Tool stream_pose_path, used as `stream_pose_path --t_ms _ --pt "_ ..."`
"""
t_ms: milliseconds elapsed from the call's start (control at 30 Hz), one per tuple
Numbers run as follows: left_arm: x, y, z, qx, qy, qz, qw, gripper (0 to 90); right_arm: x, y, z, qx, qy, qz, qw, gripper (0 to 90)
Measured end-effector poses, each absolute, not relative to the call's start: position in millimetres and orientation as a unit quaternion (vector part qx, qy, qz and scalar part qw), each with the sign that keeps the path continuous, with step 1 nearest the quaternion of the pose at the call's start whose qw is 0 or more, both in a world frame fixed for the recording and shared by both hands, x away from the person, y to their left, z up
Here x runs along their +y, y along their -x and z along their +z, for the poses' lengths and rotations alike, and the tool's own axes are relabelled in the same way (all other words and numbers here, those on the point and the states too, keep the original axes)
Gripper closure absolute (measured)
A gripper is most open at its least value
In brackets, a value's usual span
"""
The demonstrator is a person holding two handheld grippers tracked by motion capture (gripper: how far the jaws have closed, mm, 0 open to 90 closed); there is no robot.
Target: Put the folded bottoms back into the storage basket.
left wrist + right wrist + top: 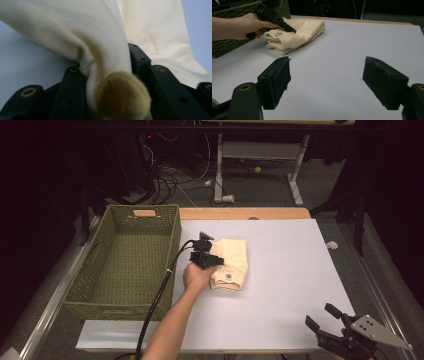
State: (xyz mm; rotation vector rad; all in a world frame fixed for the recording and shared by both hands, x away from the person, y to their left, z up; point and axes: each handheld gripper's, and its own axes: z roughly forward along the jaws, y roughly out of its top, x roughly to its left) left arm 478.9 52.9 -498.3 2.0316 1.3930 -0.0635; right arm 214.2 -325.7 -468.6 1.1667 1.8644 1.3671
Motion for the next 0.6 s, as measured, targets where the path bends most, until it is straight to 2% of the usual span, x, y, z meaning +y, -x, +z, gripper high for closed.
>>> stream_pose_path --t_ms 267,600 --pt "48 -475 -487 0.519 -0.79 0.001 0.326 65.6 -326 -214 -469 0.693 -0.431 0.508 0.274 23.0" --pt "45 -470 -467 0.507 -0.789 0.002 0.346 66.4 -325 -214 -468 0.693 -0.432 0.508 0.274 23.0"
